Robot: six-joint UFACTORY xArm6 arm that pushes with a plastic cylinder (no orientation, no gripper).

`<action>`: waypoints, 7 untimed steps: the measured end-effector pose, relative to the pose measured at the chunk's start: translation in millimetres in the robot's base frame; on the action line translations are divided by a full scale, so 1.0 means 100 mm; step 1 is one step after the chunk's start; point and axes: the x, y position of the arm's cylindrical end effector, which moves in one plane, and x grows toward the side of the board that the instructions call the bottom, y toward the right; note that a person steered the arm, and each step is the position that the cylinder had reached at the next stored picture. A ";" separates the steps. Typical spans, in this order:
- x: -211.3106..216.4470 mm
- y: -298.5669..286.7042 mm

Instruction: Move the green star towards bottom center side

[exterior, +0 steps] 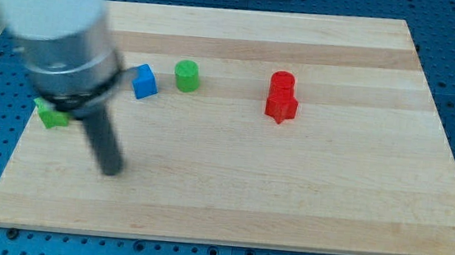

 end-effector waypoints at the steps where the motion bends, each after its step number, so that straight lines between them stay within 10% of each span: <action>1: -0.18 -0.99; 5: -0.95 -0.99; 7: -0.59 -0.30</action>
